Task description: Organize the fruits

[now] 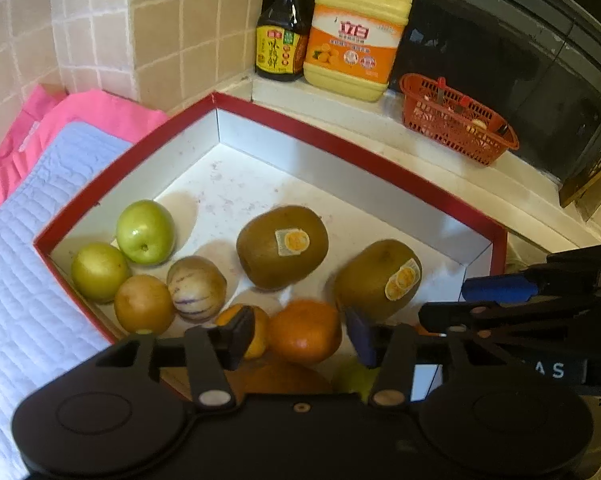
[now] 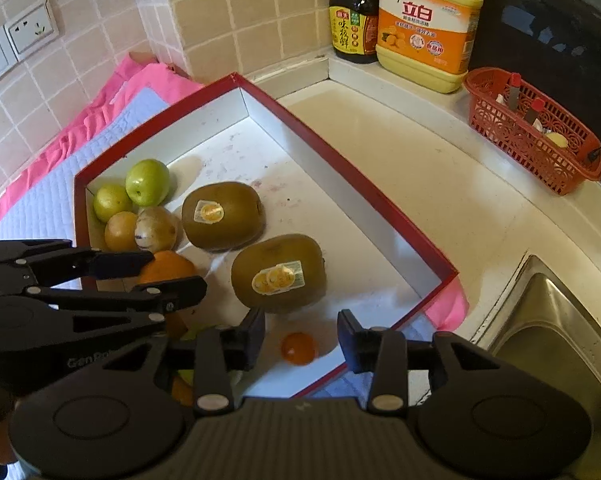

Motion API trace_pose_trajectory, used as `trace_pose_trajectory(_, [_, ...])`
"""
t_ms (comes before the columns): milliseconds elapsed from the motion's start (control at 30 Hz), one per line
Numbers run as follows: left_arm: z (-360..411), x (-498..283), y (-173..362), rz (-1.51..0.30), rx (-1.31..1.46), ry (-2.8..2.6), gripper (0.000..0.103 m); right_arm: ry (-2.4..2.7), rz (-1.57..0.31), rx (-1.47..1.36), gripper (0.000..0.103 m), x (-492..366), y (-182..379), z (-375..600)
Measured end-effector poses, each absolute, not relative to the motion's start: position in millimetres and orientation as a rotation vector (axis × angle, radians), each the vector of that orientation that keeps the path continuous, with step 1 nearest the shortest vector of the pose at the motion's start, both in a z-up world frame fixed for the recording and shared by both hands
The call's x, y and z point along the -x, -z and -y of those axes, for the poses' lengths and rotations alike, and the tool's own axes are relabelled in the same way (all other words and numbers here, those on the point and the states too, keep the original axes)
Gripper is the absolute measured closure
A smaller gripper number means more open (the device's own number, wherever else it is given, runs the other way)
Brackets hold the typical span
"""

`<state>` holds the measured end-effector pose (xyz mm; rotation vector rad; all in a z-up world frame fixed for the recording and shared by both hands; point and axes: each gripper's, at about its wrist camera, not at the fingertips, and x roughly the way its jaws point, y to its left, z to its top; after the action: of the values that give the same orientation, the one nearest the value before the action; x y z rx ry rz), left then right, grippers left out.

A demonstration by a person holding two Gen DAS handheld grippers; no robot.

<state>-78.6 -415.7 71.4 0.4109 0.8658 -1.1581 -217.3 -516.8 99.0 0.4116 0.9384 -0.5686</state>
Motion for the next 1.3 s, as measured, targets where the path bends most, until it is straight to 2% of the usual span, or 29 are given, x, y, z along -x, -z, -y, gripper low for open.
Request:
trace_pose_trajectory(133, [411.5, 75.2, -77.9, -0.867, -0.381, 1.166, 0.03, 0.579, -0.925, -0.406, 0.06, 220.1, -105.7, 515.7])
trace_pose_trajectory(300, [392.8, 71.7, -103.9, -0.802, -0.351, 1.18, 0.029, 0.603, -0.895, -0.385, 0.06, 223.1, -125.5, 506.4])
trace_pose_trajectory(467, [358.7, 61.4, -158.8, -0.657, -0.319, 1.133, 0.025, 0.629, -0.775, -0.334, 0.044, 224.1, -169.7, 482.2])
trace_pose_trajectory(633, [320.5, 54.4, -207.0, -0.538, -0.343, 0.975, 0.023, 0.631, -0.654, -0.301, 0.043, 216.9, -213.1, 454.2])
trace_pose_trajectory(767, [292.2, 51.3, -228.8, -0.495, -0.344, 0.907, 0.023, 0.625, -0.629, -0.286, 0.043, 204.7, -234.9, 435.0])
trace_pose_trajectory(933, [273.8, 50.1, -224.1, -0.521, -0.362, 0.886, 0.023, 0.632, -0.678, -0.277, 0.043, 184.9, -233.0, 416.1])
trace_pose_trajectory(1300, [271.3, 41.5, -177.7, -0.637, -0.409, 0.888, 0.023, 0.687, -0.775, -0.326, 0.043, 176.0, -195.8, 401.4])
